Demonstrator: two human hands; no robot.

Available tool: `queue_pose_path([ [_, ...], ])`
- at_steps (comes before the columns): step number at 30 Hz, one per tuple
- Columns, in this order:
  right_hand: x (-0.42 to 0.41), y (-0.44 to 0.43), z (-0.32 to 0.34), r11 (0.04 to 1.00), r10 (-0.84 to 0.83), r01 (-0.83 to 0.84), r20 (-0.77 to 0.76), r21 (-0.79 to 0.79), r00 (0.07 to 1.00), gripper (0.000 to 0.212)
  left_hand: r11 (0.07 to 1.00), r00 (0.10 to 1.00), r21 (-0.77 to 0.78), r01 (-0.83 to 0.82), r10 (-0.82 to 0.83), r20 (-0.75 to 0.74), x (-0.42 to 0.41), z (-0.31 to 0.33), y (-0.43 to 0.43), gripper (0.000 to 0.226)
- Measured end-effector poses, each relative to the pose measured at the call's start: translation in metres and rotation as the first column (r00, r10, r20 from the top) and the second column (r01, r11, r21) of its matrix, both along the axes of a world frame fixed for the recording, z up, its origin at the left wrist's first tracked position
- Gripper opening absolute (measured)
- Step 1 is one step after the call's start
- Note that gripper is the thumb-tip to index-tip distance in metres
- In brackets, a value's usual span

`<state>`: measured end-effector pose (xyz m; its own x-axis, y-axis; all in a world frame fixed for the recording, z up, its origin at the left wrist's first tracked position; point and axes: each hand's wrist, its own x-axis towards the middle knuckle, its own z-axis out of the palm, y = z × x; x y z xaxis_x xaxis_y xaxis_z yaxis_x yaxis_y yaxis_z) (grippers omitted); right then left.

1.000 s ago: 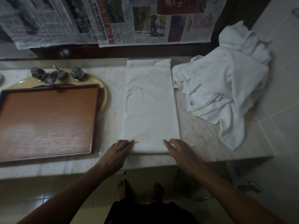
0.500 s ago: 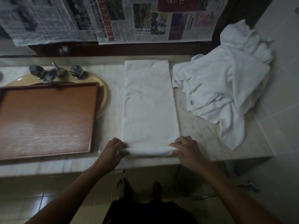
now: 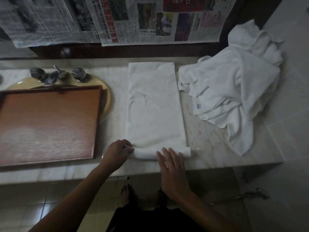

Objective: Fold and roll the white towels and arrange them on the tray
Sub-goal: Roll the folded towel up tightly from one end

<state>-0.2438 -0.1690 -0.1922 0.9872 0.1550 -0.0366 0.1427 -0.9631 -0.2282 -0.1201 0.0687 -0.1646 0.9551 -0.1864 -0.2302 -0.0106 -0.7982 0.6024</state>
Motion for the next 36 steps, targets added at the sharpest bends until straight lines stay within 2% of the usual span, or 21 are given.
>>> queue_pose_path([
  [2,0.002,-0.002,-0.002,1.0,0.014,-0.014,0.001,-0.017,1.0,0.081,0.979,0.957,0.198,0.051,-0.104,0.27,-0.016,-0.004,-0.007,0.028],
  [4,0.005,-0.004,-0.002,1.0,0.021,-0.021,0.01,-0.017,1.0,0.08,0.936,0.871,0.293,0.194,-0.302,0.387,-0.039,-0.009,-0.025,0.049],
  [6,0.008,-0.006,-0.004,0.999,0.028,-0.027,0.019,-0.037,0.999,0.078,0.864,0.787,0.365,0.347,-0.48,0.388,-0.056,-0.021,-0.046,0.063],
  [7,0.011,-0.006,-0.005,0.998,0.031,-0.03,0.018,-0.051,0.999,0.078,0.837,0.773,0.393,0.382,-0.522,0.362,-0.06,-0.028,-0.053,0.067],
  [11,0.037,-0.008,-0.004,0.996,0.022,-0.02,0.015,-0.091,1.0,0.067,0.829,0.827,0.407,0.383,-0.504,0.249,-0.037,-0.035,-0.058,0.074],
  [13,0.054,-0.012,0.0,0.993,0.032,-0.034,-0.018,-0.115,0.999,0.071,0.819,0.831,0.419,0.392,-0.511,0.221,-0.023,-0.031,-0.058,0.076],
  [16,0.072,-0.02,0.007,0.99,0.062,-0.07,-0.07,-0.123,0.996,0.084,0.802,0.805,0.404,0.44,-0.551,0.219,-0.006,-0.027,-0.049,0.077],
  [21,0.074,-0.041,0.014,0.987,0.117,-0.12,-0.032,-0.11,0.993,0.085,0.788,0.788,0.41,0.458,-0.574,0.224,-0.001,-0.022,-0.024,0.072],
  [25,0.064,-0.049,0.014,0.983,0.184,-0.184,-0.023,-0.017,0.983,0.065,0.795,0.79,0.377,0.476,-0.575,0.215,-0.022,-0.017,-0.013,0.069],
  [28,0.048,-0.053,0.018,0.983,0.163,-0.158,-0.049,0.095,0.985,0.048,0.801,0.787,0.32,0.506,-0.581,0.209,-0.039,-0.017,-0.006,0.069],
  [32,0.03,-0.06,0.015,0.977,0.122,-0.113,-0.041,0.181,0.992,0.038,0.798,0.768,0.241,0.552,-0.6,0.225,-0.045,-0.019,0.001,0.049],
  [34,0.029,-0.059,0.011,0.978,0.101,-0.092,-0.037,0.186,0.994,0.035,0.795,0.771,0.224,0.564,-0.604,0.202,-0.042,-0.019,0.002,0.043],
  [36,0.027,-0.055,0.011,0.989,0.073,-0.074,0.011,0.125,0.997,0.033,0.798,0.782,0.197,0.569,-0.599,0.17,-0.035,-0.019,0.001,0.038],
])
